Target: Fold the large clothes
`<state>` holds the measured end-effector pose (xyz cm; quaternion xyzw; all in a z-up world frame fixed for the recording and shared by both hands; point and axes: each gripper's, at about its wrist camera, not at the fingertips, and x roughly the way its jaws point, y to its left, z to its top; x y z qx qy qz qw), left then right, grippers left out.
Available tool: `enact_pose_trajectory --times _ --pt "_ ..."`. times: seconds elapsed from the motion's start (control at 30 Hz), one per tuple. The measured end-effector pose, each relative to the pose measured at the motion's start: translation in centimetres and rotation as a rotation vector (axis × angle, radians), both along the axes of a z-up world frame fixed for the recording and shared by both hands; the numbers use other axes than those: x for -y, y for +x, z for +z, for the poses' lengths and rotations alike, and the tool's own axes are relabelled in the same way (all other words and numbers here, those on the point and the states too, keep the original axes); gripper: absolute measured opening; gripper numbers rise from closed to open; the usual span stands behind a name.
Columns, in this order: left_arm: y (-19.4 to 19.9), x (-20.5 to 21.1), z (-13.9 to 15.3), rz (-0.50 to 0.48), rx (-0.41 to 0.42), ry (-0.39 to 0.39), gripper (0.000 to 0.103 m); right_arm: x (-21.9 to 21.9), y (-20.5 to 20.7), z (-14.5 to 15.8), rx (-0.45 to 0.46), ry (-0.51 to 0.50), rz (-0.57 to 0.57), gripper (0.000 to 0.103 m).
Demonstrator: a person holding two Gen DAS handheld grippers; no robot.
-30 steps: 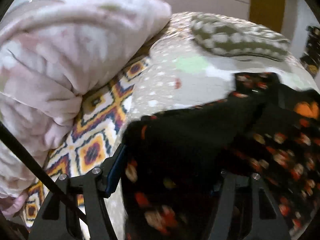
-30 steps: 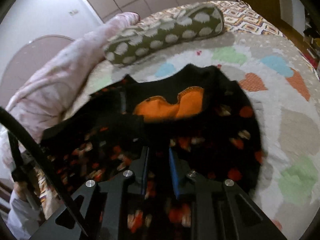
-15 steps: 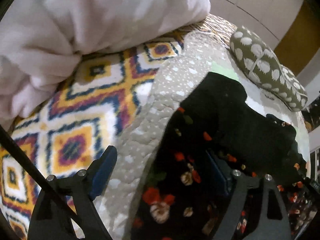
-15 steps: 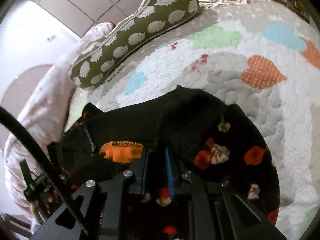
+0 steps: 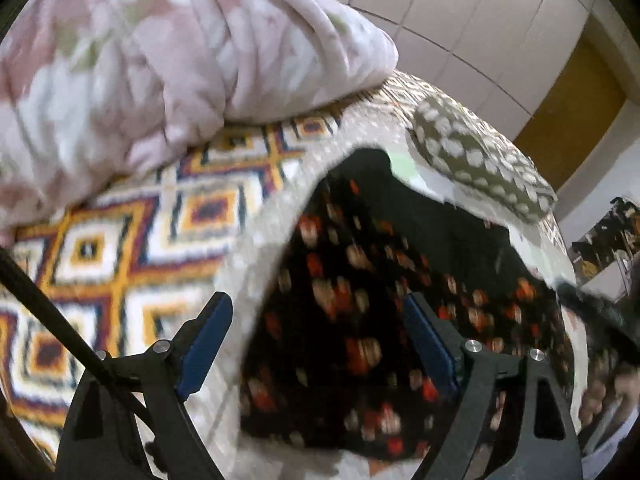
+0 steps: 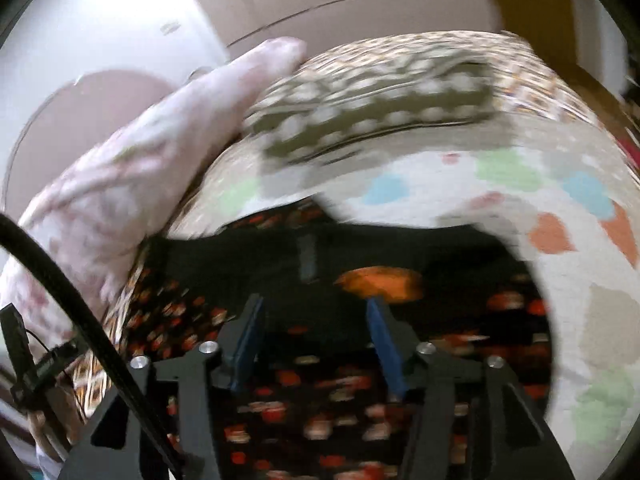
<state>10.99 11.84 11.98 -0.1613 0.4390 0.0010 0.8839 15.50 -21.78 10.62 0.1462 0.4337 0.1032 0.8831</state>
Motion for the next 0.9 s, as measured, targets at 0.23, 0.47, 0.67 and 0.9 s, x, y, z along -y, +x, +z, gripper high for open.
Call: enact_pose_trajectory --times 0.23,0.47,0.67,0.9 --pt "-2.1 1.7 -3.4 -0.046 0.029 0.085 0.086 -9.3 4.8 -3.1 -0.085 -0.249 0.169 0.058" --pt "-3.4 -0.2 -3.6 0.025 0.097 0.155 0.086 -12.8 7.9 -7.6 -0.155 -0.414 0.218 0.030" --pt "-2.7 -2.3 -4.1 0.062 0.078 0.096 0.086 -13.6 6.1 -4.0 -0.069 -0.480 0.242 0.003" --pt "-2.3 -4.4 -5.2 0.109 0.034 0.071 0.086 -14.9 10.2 -2.8 -0.029 -0.526 0.140 0.003"
